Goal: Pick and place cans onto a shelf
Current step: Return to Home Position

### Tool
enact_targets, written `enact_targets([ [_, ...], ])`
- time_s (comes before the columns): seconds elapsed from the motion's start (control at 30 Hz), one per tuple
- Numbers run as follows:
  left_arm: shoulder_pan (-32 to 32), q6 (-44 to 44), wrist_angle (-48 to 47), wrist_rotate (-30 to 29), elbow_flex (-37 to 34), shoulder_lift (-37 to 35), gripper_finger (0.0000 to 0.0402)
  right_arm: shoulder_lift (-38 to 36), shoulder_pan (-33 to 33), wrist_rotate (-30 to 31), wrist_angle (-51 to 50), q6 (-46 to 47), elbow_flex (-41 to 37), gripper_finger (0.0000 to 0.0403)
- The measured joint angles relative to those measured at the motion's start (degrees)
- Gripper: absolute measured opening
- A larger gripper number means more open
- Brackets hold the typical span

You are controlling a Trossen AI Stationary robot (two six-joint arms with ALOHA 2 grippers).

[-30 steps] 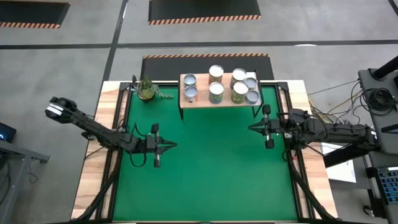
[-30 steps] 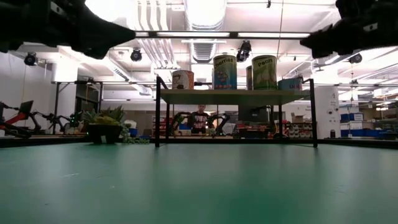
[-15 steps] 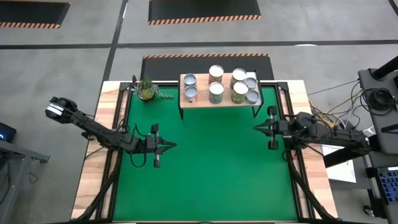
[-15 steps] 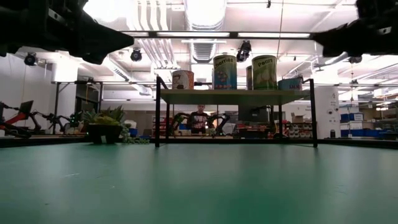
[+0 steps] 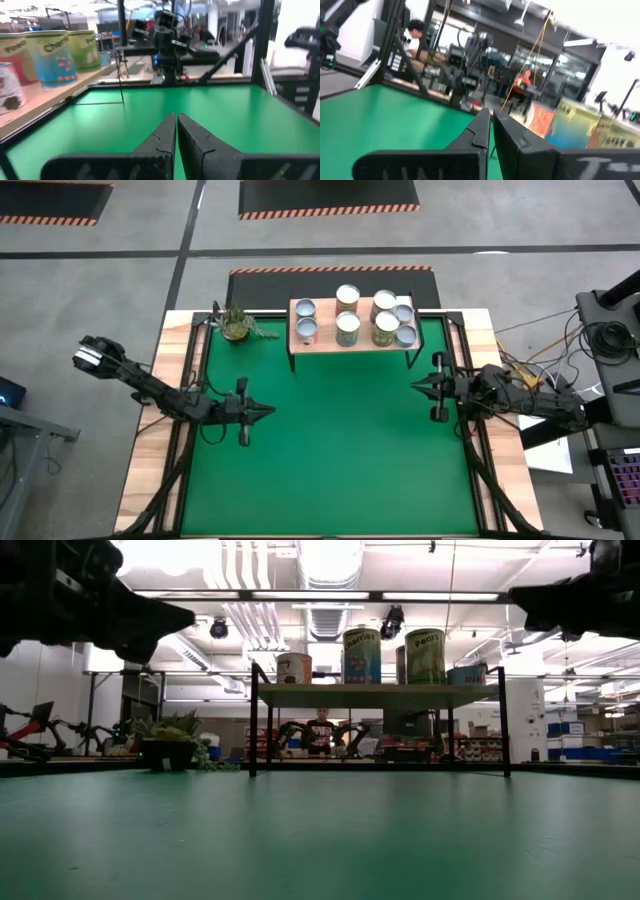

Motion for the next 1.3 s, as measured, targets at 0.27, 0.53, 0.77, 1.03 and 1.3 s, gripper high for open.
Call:
enact_targets([
  [0.27,-0.06,-0.38,6.99,-0.35,-3.74,0.42,0.0000,-0.36,0.00,-1.97,1.83,-1.62,-0.03,0.0012],
  [0.53,0.00,-1.79,7.08,-2.56,-3.74,1.08,0.0000,-0.10,-0.02,0.54,1.77,2.56,-0.05,0.0012],
  [0.77,0.00,-1.98,7.03,-3.21,-2.77,2.88,0.0000,0.32,-0.04,1.60,1.74,9.44,-0.10,0.0012],
  [1.03,0.00,-2.00,7.01,-3.21,0.81,6.25,0.0000,0.38,-0.04,1.58,1.74,10.05,-0.12,0.0013],
  [1.3,0.00,-2.00,6.99,-3.28,7.58,12.25,0.0000,0.38,-0.04,1.57,1.74,10.51,-0.14,0.0013],
])
